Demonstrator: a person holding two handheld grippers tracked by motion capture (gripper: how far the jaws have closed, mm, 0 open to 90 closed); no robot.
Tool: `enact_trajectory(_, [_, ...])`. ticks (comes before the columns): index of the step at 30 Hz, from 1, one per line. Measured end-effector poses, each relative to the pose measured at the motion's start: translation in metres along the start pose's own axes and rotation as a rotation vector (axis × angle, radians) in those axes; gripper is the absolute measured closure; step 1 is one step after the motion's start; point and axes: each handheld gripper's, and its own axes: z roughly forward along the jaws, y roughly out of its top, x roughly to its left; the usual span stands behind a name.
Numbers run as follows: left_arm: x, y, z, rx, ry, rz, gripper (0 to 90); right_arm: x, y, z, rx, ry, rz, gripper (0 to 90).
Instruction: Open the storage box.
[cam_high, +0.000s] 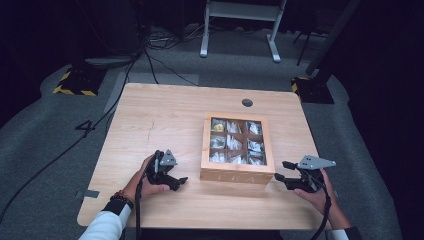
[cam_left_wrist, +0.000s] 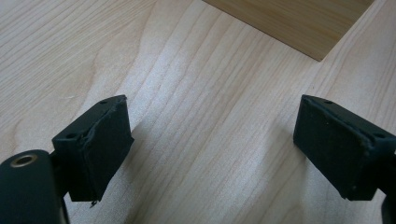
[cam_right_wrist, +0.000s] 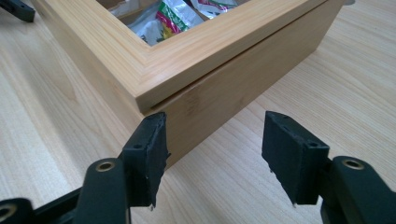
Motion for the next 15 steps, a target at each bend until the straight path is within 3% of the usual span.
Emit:
enact_trajectory(2, [0.0000,0.0000,0.0000,0.000,0.000,0.000,11.6,0.0003,0.0002,-0.0019,-0.011,0.021,0.000,40.3])
enact_trajectory(15, [-0.0001,-0.0002,-0.0002,0.001,0.000,-0.001,11.6,0.0032,0.0000,-0.0038,-0.020,0.021,-0.007,41.9])
